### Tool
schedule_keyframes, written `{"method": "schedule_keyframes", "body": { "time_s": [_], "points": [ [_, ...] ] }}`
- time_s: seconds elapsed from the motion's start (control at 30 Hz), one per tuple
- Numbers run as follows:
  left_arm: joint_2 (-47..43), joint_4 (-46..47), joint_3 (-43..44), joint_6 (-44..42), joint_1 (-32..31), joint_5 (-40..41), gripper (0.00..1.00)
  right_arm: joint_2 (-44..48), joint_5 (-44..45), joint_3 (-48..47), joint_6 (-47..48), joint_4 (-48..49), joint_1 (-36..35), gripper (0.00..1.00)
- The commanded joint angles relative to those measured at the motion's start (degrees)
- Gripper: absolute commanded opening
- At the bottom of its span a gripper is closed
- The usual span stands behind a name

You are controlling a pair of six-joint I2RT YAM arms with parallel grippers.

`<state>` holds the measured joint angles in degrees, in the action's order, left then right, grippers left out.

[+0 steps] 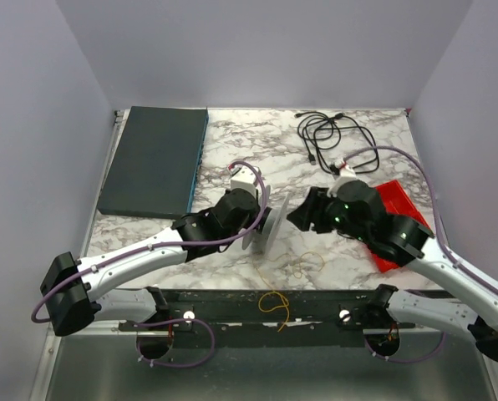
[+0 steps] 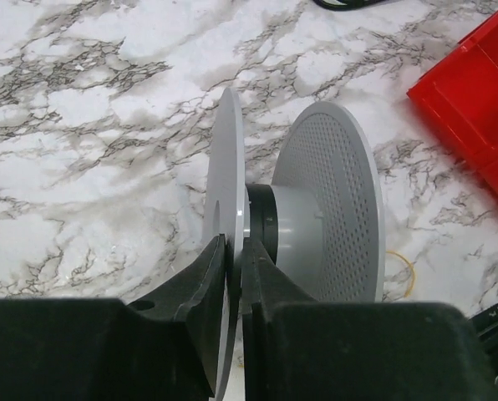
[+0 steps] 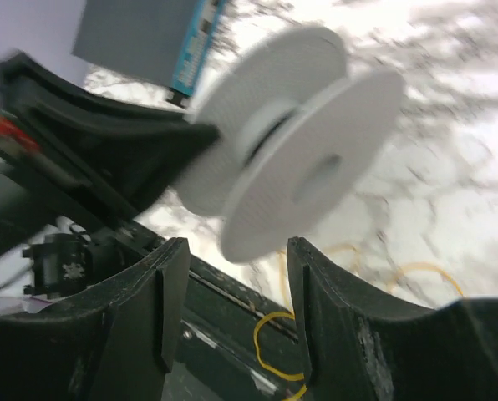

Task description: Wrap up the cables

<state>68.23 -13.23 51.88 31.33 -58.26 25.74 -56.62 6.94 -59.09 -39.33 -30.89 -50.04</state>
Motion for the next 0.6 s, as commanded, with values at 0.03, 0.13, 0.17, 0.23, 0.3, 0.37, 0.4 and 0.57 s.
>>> {"method": "schedule_keyframes", "body": {
  "time_s": [0.03, 0.13, 0.17, 0.23, 0.3, 0.37, 0.4, 0.57],
  "points": [
    [0.1, 0.7, 3.8, -0.4, -0.4, -1.7, 0.18, 9.6, 7.9, 12.3, -11.7, -16.3, -0.2, 0.56],
    [0.7, 0.5, 4.7, -0.9, -0.4, -2.0, 0.19, 11.2, 9.4, 18.6, -17.5, -18.3, -0.2, 0.5],
    [0.9, 0.5, 4.9, -1.0, -0.4, -2.2, 0.19, 11.1, 9.3, 20.2, -18.8, -17.6, -0.2, 0.47],
    [1.2, 0.6, 5.1, -1.0, -0.4, -2.4, 0.2, 11.1, 6.8, 23.6, -19.2, -12.9, -0.3, 0.43],
    [1.3, 0.6, 5.0, -0.9, -0.4, -2.7, 0.21, 10.4, 4.8, 26.3, -18.8, -8.7, -0.3, 0.41],
    [1.3, 0.8, 5.0, -1.0, -0.4, -3.0, 0.24, 10.1, 3.0, 28.1, -17.5, -5.4, -0.6, 0.39],
    [1.2, 0.6, 5.0, -1.0, -0.4, -3.2, 0.25, 10.4, 2.0, 28.6, -16.9, -3.8, -1.2, 0.39],
    [0.0, -0.4, 5.6, -2.0, -0.3, -3.8, 0.32, 12.1, 1.3, 29.0, -15.3, -1.2, -10.4, 0.39]
  ]
}}
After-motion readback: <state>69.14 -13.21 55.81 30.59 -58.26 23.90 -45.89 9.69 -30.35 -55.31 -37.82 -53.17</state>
